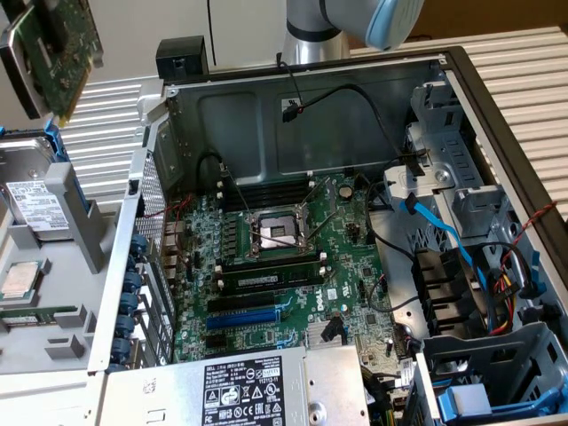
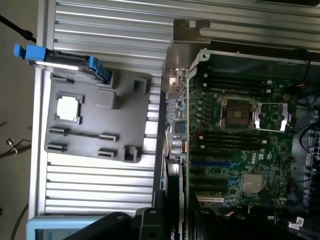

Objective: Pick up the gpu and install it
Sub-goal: 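Pick up the gpu and move the gpu toward the slot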

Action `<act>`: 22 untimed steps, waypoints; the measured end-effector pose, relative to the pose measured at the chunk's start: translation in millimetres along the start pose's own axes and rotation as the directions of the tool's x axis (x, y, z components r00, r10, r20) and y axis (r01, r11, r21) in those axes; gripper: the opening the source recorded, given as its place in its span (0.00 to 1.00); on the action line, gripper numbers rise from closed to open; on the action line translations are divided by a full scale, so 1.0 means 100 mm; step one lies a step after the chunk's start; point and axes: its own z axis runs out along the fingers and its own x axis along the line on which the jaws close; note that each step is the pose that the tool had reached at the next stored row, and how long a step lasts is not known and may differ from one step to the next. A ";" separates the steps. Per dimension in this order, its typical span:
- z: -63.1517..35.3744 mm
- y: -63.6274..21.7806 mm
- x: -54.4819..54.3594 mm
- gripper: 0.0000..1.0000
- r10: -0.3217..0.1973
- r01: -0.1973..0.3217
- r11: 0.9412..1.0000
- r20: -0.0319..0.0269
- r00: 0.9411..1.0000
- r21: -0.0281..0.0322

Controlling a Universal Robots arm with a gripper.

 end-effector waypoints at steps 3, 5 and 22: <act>0.000 0.000 -0.01 0.27 -0.043 0.043 0.999 0.002 0.999 -0.004; 0.000 0.000 -0.01 0.27 -0.066 0.066 0.998 0.003 0.998 -0.005; 0.029 -0.121 -0.32 0.27 -0.083 0.083 0.996 -0.039 0.996 -0.013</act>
